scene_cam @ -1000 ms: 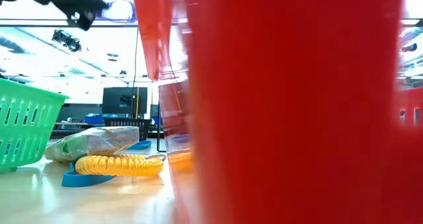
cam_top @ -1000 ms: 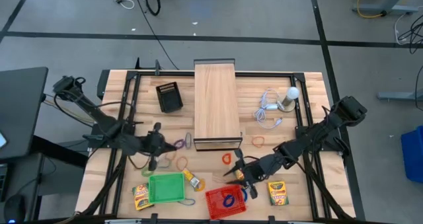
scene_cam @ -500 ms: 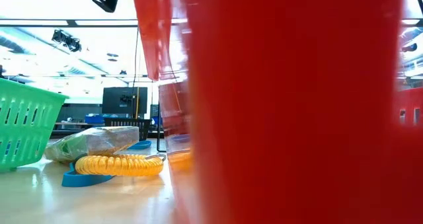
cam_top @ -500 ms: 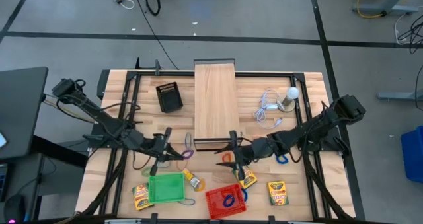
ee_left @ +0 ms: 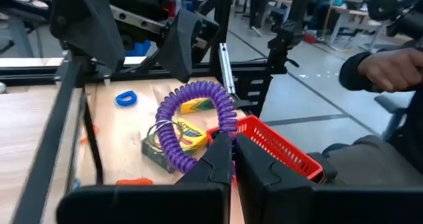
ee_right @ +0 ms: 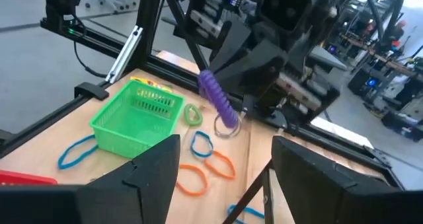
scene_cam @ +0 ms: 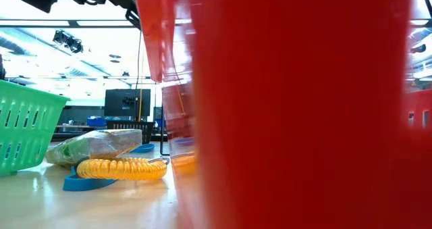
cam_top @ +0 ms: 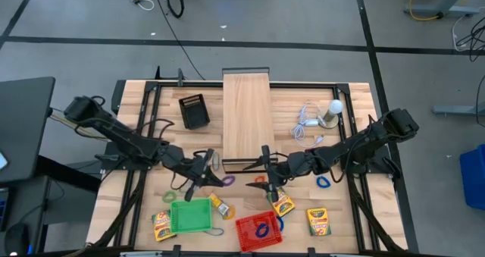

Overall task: Pick & Place Office Desk Supplies
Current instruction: Put the violet spring keychain into the red basket

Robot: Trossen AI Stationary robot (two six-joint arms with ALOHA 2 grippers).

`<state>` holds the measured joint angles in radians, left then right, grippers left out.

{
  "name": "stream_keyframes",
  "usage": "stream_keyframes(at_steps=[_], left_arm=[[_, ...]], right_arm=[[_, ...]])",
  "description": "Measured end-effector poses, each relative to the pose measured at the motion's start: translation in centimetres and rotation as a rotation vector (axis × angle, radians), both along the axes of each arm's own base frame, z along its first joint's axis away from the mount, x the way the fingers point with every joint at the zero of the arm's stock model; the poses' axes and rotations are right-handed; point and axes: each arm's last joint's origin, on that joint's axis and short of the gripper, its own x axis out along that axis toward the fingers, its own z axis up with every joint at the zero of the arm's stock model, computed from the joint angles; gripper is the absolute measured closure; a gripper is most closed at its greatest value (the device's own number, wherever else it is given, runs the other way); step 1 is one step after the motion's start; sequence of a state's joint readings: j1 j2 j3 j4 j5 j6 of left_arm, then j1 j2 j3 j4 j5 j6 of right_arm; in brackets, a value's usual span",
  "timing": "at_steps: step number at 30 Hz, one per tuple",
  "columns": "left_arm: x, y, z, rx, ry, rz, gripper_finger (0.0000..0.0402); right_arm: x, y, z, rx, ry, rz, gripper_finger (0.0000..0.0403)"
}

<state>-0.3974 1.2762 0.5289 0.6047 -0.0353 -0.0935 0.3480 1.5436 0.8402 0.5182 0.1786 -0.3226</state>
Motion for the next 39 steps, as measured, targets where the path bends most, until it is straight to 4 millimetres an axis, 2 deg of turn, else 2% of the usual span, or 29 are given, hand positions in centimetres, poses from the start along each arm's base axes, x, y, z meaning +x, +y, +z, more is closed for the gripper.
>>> stream_keyframes(at_steps=[3,13,19,24,31,37,39], left_arm=[[0.7,0.1,-0.1,-0.011,0.004,-0.016,0.0395],[4.6,-0.5,1.2,0.053,0.027,-0.048,0.0395],[5.5,0.2,1.5,0.058,0.024,-0.039,0.0395],[5.6,0.4,1.5,0.052,0.027,-0.038,0.0395],[5.5,0.3,1.5,0.056,0.029,-0.05,0.0395],[5.5,0.1,1.5,0.086,0.018,-0.079,0.0393],[5.4,0.1,1.5,0.106,0.01,-0.084,0.0381]], right_arm=[[0.0,0.0,0.1,-0.004,-0.011,0.005,0.0154],[0.3,0.4,-0.2,0.012,-0.033,0.071,0.0154],[0.3,1.0,-0.8,0.016,-0.007,0.09,0.0168],[0.1,1.5,-0.7,-0.004,-0.016,0.056,0.0225],[0.1,1.5,-0.7,-0.027,-0.021,0.01,0.0377],[0.1,1.5,-0.7,-0.027,-0.02,0.006,0.039],[0.0,1.6,-0.8,-0.029,-0.018,0.007,0.0391]])
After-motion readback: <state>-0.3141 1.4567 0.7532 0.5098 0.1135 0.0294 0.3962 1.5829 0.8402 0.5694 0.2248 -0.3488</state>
